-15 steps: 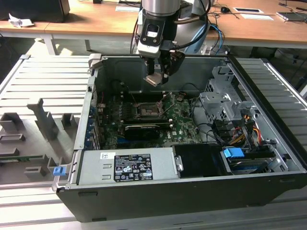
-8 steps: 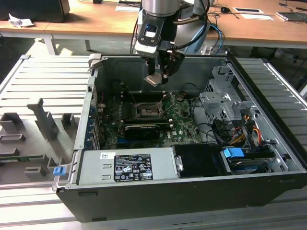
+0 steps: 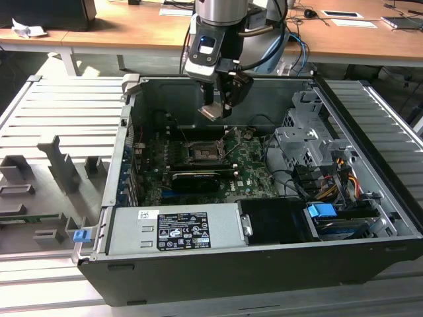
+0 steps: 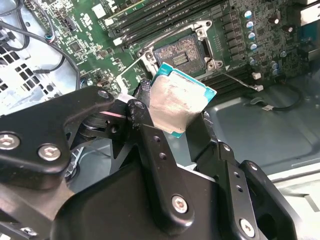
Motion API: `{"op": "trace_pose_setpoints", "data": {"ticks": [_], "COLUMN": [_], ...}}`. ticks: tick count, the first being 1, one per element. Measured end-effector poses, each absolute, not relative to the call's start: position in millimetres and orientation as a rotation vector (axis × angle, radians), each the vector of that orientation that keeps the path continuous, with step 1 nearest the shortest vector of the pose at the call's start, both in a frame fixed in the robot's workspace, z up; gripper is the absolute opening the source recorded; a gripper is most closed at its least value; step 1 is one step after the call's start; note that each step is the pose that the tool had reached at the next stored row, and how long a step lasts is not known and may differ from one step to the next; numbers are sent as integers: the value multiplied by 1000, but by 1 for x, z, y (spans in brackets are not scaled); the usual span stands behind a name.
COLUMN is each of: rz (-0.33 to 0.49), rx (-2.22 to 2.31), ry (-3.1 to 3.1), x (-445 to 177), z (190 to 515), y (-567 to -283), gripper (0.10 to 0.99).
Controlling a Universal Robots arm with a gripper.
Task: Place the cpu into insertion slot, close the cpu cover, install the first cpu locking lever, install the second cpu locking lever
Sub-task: 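Place the cpu into insertion slot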
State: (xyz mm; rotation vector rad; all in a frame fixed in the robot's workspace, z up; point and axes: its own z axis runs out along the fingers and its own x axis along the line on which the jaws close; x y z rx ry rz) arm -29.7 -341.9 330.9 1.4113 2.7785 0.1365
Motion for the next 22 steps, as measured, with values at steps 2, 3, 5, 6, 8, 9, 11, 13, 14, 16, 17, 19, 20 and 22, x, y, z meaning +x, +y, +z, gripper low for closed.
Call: {"op": "trace_pose_setpoints", "data": {"ticks": [2,3,5,6,8,9,11,13,14,16,17,19,20,22], "rz": [136,136,137,137,137,136,136,136,136,136,136,136,136,136], "rx": [1411,1413,1416,1416,1417,1417,1417,1417,1417,1417,1417,1417,1417,1417], "ry": [2779,2777,2776,2776,2775,2775,2775,2775,2775,2775,2775,2775,2775,2775], "x": [-30,-30,-30,-30,-30,-30,-30,-30,-30,-30,-30,-30,-30,-30], "z": [330,330,329,329,328,328,327,326,326,325,325,325,324,324], "y": [-342,-342,-342,-342,-342,-342,-342,-342,-342,-342,-342,-342,-342,-342], "gripper": [529,529,529,529,529,529,529,529,529,529,529,529,529,529]}}
